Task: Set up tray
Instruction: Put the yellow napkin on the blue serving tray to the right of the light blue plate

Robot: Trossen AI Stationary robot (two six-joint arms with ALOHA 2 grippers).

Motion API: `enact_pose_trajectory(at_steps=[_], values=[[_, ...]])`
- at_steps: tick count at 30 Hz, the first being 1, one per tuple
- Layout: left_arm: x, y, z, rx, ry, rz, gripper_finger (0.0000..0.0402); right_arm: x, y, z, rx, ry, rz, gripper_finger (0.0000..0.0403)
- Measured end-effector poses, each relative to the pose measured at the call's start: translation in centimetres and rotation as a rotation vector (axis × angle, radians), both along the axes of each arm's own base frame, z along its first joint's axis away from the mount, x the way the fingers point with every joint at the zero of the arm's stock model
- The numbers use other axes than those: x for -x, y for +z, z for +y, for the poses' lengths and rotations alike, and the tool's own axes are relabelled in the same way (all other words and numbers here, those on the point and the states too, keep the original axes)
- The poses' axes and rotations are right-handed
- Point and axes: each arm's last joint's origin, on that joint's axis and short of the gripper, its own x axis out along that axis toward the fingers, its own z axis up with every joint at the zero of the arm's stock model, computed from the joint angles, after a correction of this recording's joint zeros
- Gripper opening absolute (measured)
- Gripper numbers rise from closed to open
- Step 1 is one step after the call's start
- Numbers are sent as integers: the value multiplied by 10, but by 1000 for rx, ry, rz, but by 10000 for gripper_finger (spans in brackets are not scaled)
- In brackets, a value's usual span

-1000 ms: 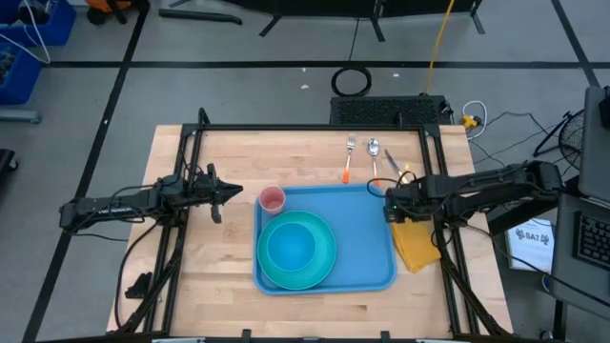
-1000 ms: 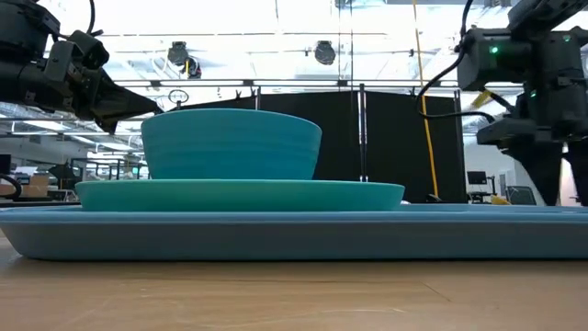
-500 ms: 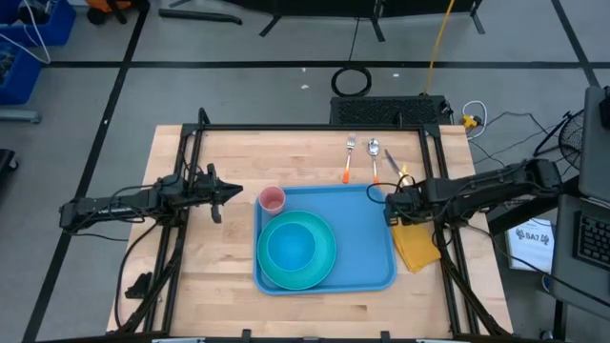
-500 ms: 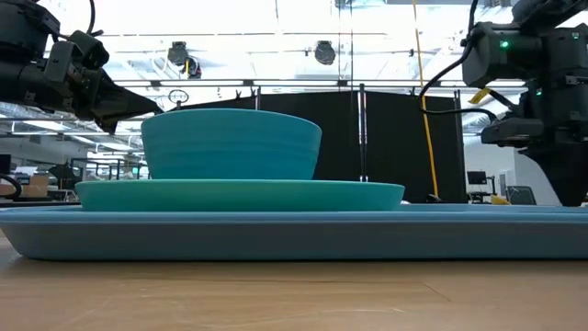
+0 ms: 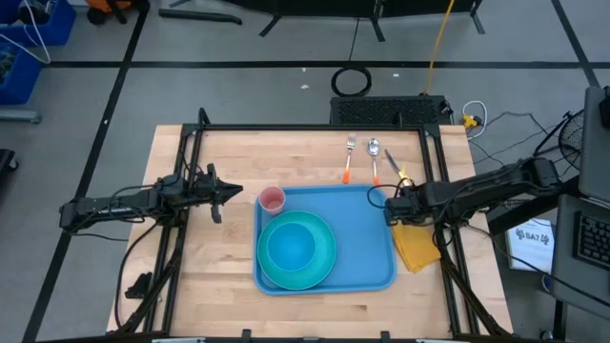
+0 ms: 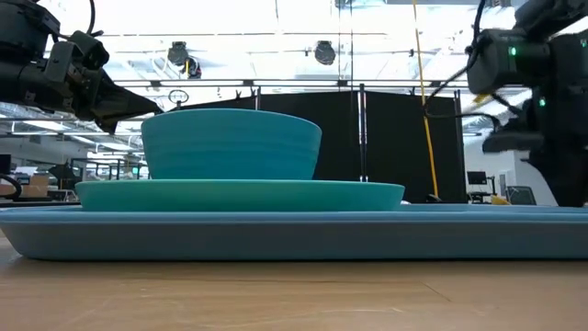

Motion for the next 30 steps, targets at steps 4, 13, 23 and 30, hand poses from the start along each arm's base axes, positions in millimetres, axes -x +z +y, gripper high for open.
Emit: enact_pose_trajectory(at_steps=[4,13,23,30], values=[[0,0,0,0,0,1,26,-9,-9,4,-55,56,-92,21],[0,0,0,0,0,1,26,-19,-19,4,-38,81,-153,3],[0,0,0,0,-1,1,26,-6,-20,5,44,40,-34,0],[0,0,0,0,0,0,26,-5,-2,15,70,13,10,0]])
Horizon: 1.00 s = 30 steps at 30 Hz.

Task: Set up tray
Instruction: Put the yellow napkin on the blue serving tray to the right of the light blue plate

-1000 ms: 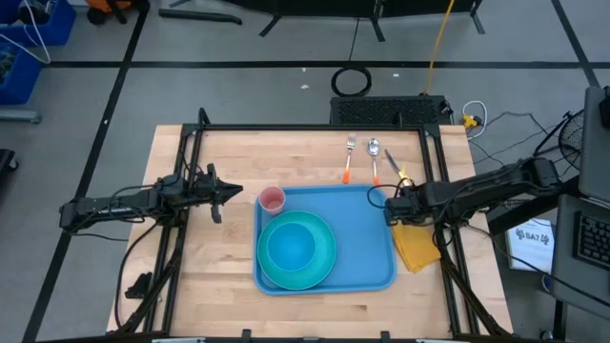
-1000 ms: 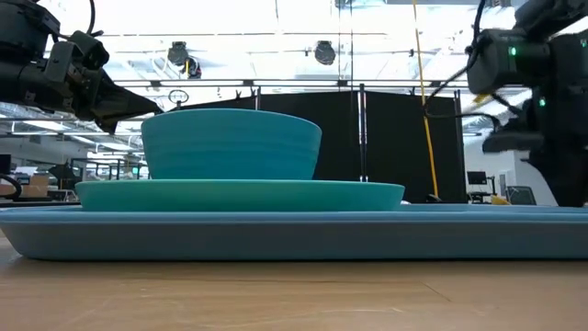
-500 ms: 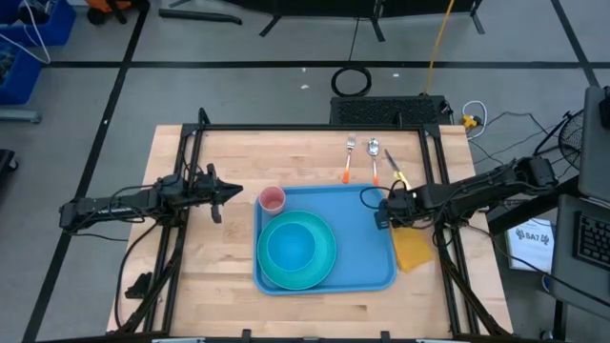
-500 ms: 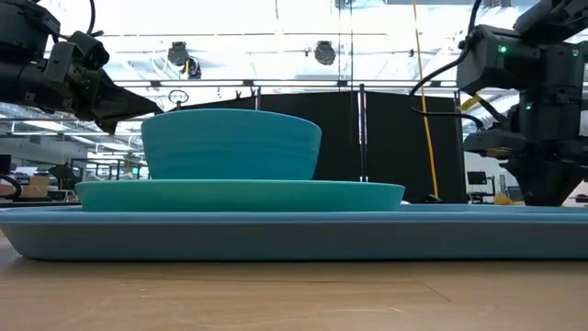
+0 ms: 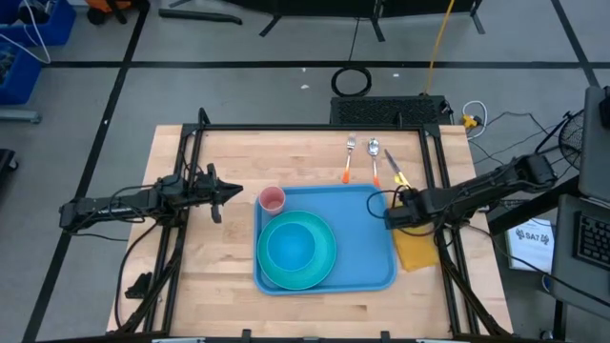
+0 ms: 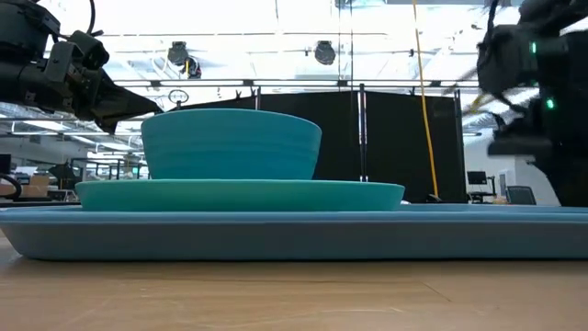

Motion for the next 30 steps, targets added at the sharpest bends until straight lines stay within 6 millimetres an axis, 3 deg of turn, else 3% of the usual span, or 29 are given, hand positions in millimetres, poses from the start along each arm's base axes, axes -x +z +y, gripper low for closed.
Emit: enact_pose_trajectory(at_steps=[6,15,22,30], values=[[0,0,0,0,-1,0,26,-12,21,6,31,54,-144,0],[0,0,0,0,-1,0,26,-42,30,14,1,196,-452,0],[0,0,0,0,0,0,26,-60,1,18,-43,240,-343,0],[0,0,0,0,1,0,26,-89,-36,18,-167,318,-338,0]])
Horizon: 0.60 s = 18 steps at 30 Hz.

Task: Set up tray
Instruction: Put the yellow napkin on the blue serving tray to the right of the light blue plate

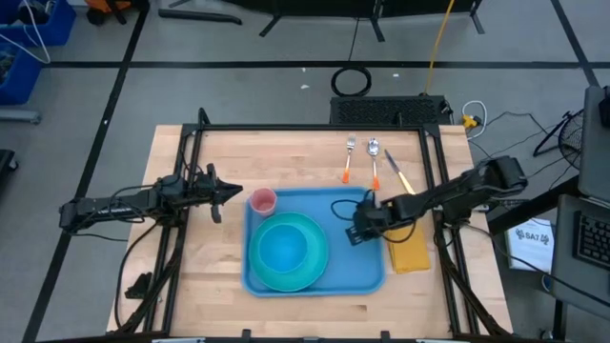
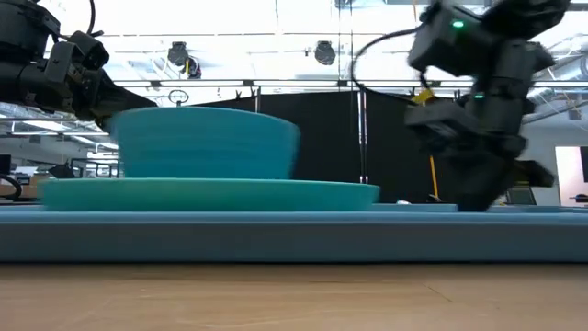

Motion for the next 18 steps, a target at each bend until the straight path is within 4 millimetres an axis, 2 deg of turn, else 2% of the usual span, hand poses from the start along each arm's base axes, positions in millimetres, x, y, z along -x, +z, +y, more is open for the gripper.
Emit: enact_pose_trajectory(at_steps=[5,10,15,18], values=[[0,0,0,0,0,0,26,-8,-4,1,-1,25,-60,0],[0,0,0,0,0,0,26,3,-1,-2,61,-10,19,0],[0,0,0,0,1,0,26,2,22,-4,121,25,-144,0],[0,0,0,0,0,0,26,2,47,-3,200,38,-309,0]])
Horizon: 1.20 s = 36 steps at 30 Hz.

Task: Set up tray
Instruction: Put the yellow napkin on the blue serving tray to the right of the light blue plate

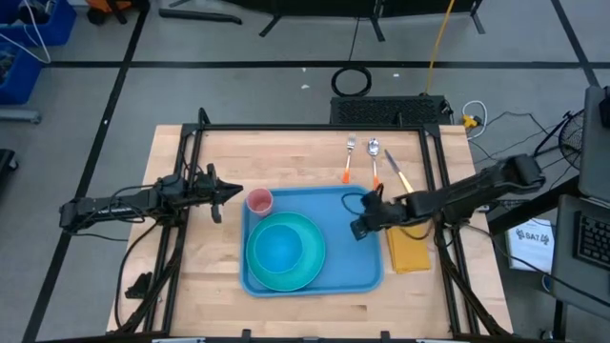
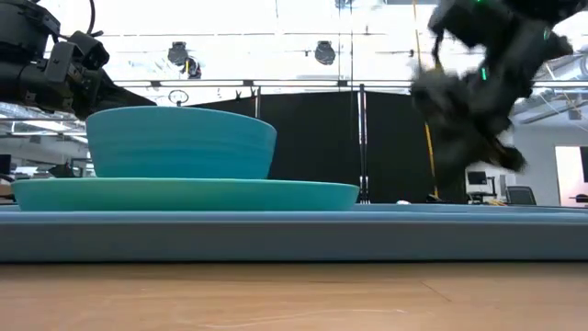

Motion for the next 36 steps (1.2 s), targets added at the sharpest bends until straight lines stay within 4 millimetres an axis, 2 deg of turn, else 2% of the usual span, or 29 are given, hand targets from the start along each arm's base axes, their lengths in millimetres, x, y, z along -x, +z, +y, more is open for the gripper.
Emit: enact_pose_trajectory(at_steps=[5,7,11,21,36], values=[[0,0,0,0,0,0,26,3,35,3,89,56,-233,0],[0,0,0,0,0,0,26,14,40,1,97,9,-197,0],[0,0,0,0,0,0,26,43,29,-5,114,-131,40,0],[0,0,0,0,0,0,26,73,13,-8,6,-262,429,0],[0,0,0,0,1,0,26,69,-15,0,-131,-275,733,0]])
